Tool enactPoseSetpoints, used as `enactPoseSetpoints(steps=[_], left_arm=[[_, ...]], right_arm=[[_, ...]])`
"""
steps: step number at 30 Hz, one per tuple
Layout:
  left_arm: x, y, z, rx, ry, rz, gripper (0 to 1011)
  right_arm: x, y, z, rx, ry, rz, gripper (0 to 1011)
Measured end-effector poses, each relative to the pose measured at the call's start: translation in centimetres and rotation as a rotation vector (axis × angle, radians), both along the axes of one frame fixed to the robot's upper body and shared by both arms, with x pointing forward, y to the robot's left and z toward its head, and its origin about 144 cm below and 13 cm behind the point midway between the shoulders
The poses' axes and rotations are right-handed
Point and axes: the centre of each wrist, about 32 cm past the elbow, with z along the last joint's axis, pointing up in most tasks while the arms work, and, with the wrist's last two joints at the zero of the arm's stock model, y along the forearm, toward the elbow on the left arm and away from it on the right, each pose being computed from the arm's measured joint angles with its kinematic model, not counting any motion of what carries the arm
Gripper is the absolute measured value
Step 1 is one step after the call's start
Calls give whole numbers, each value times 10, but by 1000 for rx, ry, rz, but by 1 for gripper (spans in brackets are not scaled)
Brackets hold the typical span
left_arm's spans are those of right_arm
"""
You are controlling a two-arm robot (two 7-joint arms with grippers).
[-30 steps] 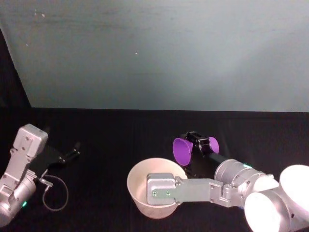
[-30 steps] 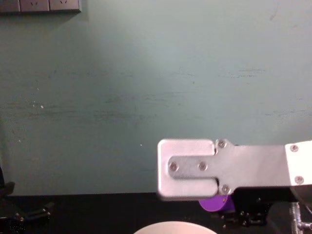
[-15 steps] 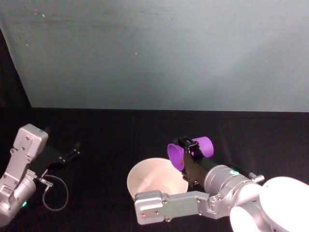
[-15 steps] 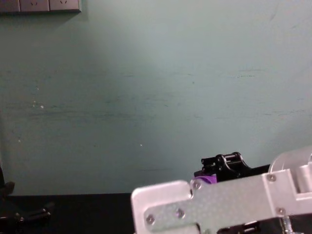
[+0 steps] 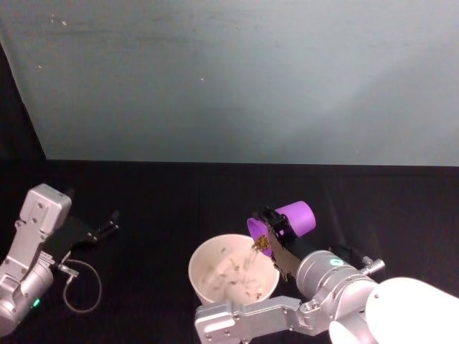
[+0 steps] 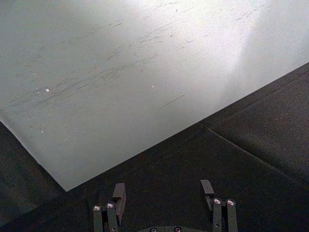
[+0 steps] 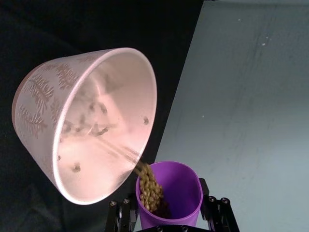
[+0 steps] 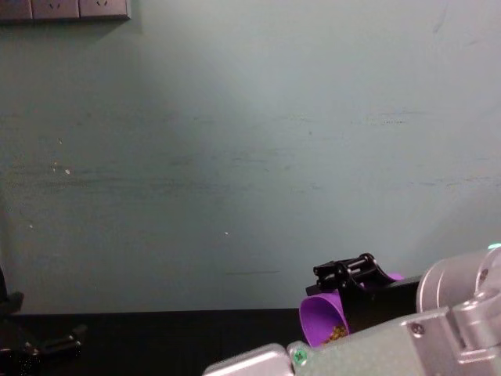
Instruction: Pick up the cup and pour the mung beans from the cup into the bowl.
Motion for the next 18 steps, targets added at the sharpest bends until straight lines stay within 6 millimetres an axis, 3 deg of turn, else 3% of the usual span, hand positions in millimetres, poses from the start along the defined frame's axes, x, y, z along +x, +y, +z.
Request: enactPoseSetpoints(steps=[18], left_arm=[[0, 0, 0, 0, 0, 0, 1003]], right_arm=[[-6, 10, -11, -143, -93, 36, 723]])
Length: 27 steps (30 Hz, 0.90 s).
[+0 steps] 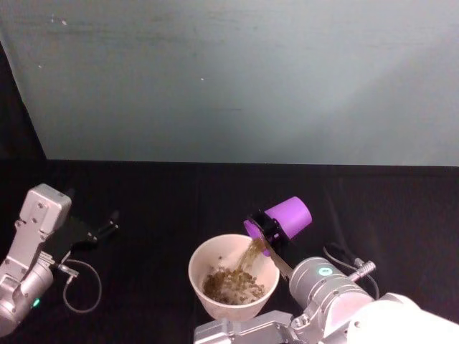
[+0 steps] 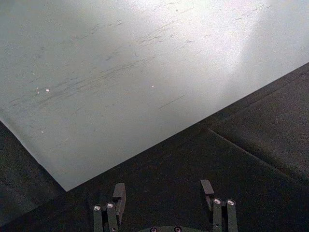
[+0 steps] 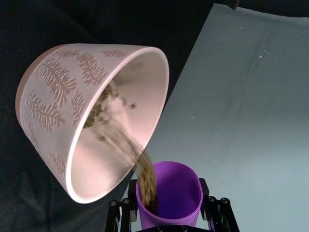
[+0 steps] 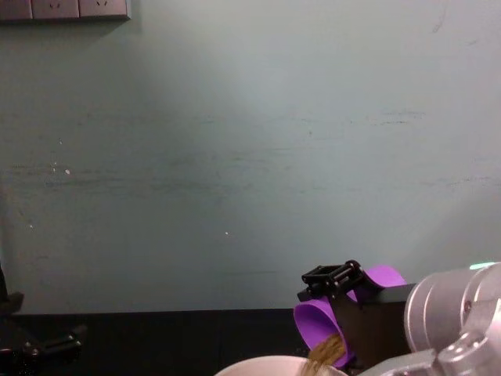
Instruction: Pick up the cup and pour the mung beans from the cup into the bowl.
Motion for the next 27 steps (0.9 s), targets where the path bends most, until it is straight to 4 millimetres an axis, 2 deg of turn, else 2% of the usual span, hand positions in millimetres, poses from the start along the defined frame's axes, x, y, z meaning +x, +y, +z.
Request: enactPoseSetpoints(steps=[19, 27], left_arm=[[0, 0, 0, 0, 0, 0, 1003], [0, 0, 0, 0, 0, 0, 1003]], right_arm=[[-7, 11, -14, -208, -167, 77, 723], [-8, 9, -16, -219, -179, 79, 723]])
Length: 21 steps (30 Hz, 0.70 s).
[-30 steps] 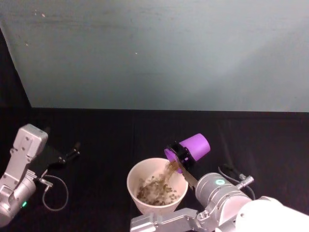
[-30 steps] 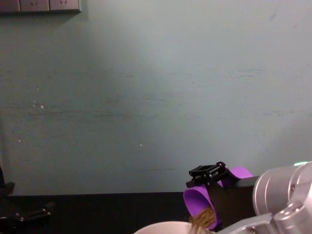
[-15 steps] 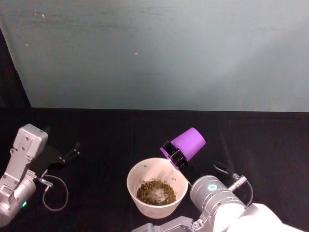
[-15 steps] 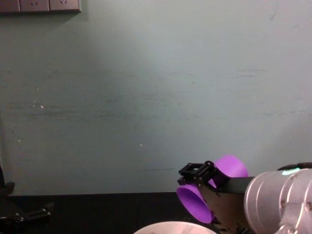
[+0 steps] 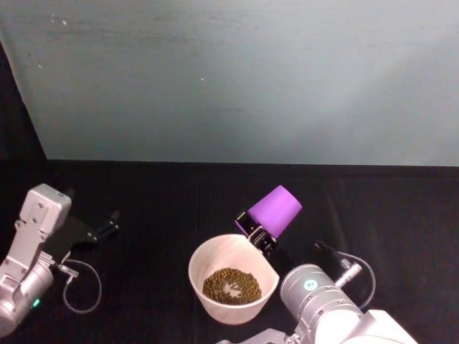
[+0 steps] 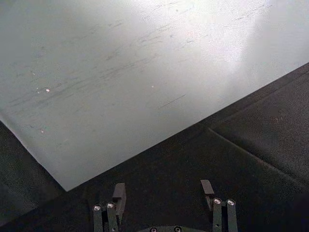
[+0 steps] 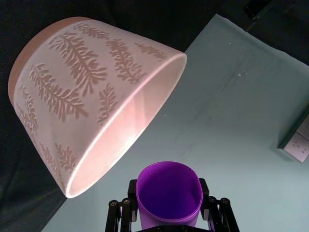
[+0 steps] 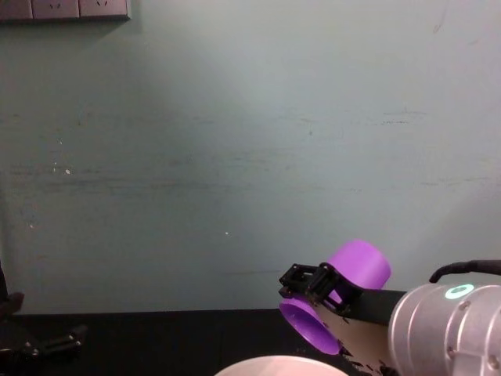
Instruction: Pick up the cup and pour the mung beans from the cup into the bowl.
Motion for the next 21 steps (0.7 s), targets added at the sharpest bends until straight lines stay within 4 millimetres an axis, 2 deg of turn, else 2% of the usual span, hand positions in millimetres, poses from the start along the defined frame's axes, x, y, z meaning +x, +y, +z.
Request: enactPoseSetpoints(steps=[11, 21], left_arm=[[0, 0, 0, 0, 0, 0, 1003], [0, 0, 0, 0, 0, 0, 1004]], right_arm=[[-3, -16, 10, 129, 26, -17, 723], [-2, -47, 32, 467, 125, -28, 723]])
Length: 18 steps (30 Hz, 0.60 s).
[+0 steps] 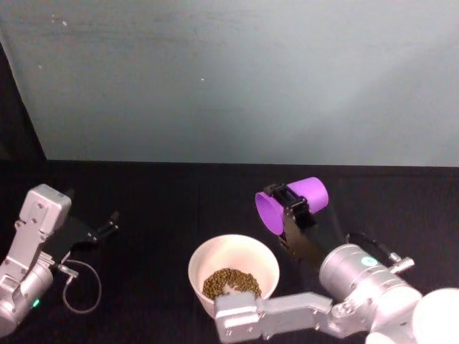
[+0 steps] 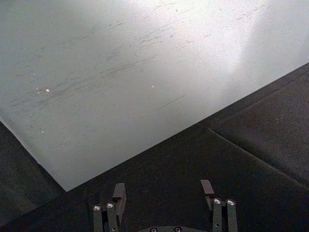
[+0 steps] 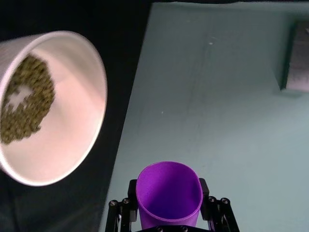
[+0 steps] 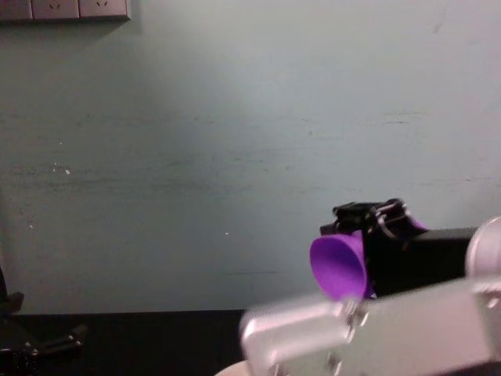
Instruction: Pick up the cup and pour the mung beans from the cup into the bowl.
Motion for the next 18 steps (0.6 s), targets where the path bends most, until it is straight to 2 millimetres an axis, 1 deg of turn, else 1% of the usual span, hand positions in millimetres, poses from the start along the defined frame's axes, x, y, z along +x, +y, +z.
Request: enactPoseSetpoints(steps=[4, 7, 9, 13, 14, 18], left_arm=[[0, 0, 0, 0, 0, 0, 1003], [0, 0, 0, 0, 0, 0, 1003], [0, 0, 0, 0, 0, 0, 1003], [0, 0, 0, 0, 0, 0, 1003], [0, 0, 0, 0, 0, 0, 1003], [0, 0, 0, 0, 0, 0, 1004]], right_arm=[[1, -9, 4, 102, 30, 5, 723], [3, -22, 5, 238, 74, 14, 723], [4, -26, 4, 287, 92, 19, 723], [6, -40, 0, 429, 148, 38, 723], [6, -40, 0, 429, 148, 38, 723], [8, -56, -6, 568, 199, 67, 723]])
